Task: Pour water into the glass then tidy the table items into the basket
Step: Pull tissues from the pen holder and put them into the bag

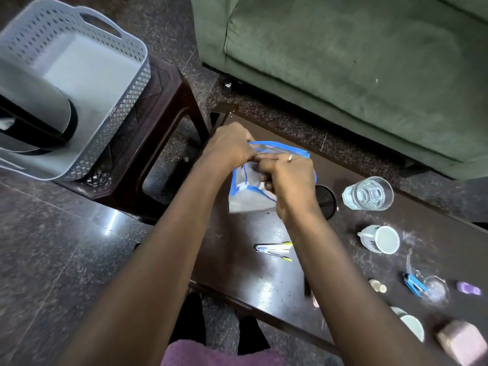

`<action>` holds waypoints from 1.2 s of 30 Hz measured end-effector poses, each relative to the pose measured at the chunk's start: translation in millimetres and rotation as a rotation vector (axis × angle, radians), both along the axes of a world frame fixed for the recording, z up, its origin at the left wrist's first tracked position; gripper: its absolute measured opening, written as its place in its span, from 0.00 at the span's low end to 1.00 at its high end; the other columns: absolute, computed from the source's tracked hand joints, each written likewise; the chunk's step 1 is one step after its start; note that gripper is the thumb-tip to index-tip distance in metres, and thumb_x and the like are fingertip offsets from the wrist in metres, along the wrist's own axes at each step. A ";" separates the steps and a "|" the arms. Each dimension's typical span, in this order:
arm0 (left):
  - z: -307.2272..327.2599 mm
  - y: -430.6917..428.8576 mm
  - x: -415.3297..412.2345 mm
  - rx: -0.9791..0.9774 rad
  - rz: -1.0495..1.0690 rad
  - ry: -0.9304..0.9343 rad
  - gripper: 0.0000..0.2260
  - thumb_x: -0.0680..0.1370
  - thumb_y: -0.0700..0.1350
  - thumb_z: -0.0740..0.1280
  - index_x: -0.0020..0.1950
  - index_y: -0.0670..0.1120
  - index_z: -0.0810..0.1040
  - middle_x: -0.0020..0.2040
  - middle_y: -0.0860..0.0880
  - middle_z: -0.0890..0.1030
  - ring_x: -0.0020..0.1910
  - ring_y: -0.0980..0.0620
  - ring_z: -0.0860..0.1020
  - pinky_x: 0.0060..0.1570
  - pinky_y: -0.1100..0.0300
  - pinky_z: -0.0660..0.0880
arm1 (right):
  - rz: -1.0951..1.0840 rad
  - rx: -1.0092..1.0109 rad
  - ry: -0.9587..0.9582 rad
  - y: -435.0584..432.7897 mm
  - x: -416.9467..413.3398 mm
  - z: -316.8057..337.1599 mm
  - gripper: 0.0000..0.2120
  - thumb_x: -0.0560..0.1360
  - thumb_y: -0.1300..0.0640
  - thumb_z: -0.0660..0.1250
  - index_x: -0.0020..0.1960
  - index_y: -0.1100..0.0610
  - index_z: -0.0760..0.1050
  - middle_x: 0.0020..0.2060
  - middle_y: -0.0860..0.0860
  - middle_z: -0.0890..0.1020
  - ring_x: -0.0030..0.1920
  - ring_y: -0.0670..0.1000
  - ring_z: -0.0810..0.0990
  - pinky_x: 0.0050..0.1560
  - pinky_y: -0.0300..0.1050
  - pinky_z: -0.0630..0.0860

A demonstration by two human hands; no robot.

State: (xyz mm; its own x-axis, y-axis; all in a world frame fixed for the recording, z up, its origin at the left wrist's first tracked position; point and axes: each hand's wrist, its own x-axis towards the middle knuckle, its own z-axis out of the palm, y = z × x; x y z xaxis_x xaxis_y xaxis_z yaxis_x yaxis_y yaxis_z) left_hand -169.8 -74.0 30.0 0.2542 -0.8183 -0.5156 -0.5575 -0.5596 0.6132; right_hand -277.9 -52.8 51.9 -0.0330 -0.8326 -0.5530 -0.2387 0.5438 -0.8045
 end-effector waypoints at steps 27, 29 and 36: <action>-2.8 14.1 -3.8 0.037 0.041 0.052 0.06 0.68 0.36 0.68 0.44 0.37 0.79 0.43 0.38 0.82 0.43 0.40 0.82 0.48 0.48 0.78 | 0.042 -0.323 -0.202 -34.7 -60.0 -4.8 0.11 0.71 0.69 0.68 0.37 0.54 0.74 0.35 0.52 0.77 0.34 0.44 0.73 0.38 0.37 0.72; -0.7 13.3 -5.2 0.033 0.050 0.044 0.08 0.68 0.36 0.67 0.46 0.38 0.79 0.43 0.39 0.81 0.43 0.41 0.81 0.48 0.48 0.78 | 0.040 -0.383 -0.266 -36.4 -61.1 0.1 0.10 0.71 0.67 0.67 0.38 0.53 0.74 0.46 0.54 0.74 0.40 0.45 0.72 0.44 0.38 0.70; 6.8 9.1 -16.1 -0.019 0.062 0.087 0.09 0.70 0.39 0.69 0.50 0.43 0.80 0.47 0.41 0.82 0.44 0.42 0.81 0.50 0.46 0.79 | -0.318 -0.228 -0.651 -42.1 -90.9 6.5 0.09 0.76 0.63 0.61 0.38 0.55 0.70 0.32 0.48 0.80 0.36 0.49 0.78 0.40 0.45 0.74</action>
State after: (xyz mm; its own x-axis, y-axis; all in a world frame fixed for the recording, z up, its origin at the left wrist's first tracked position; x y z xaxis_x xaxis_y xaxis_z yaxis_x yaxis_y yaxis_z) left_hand -185.9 -64.9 36.8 0.2590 -0.8121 -0.5229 -0.4664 -0.5792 0.6685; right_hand -368.8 -94.8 58.4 -0.0161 -0.9335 -0.3583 0.4636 0.3105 -0.8298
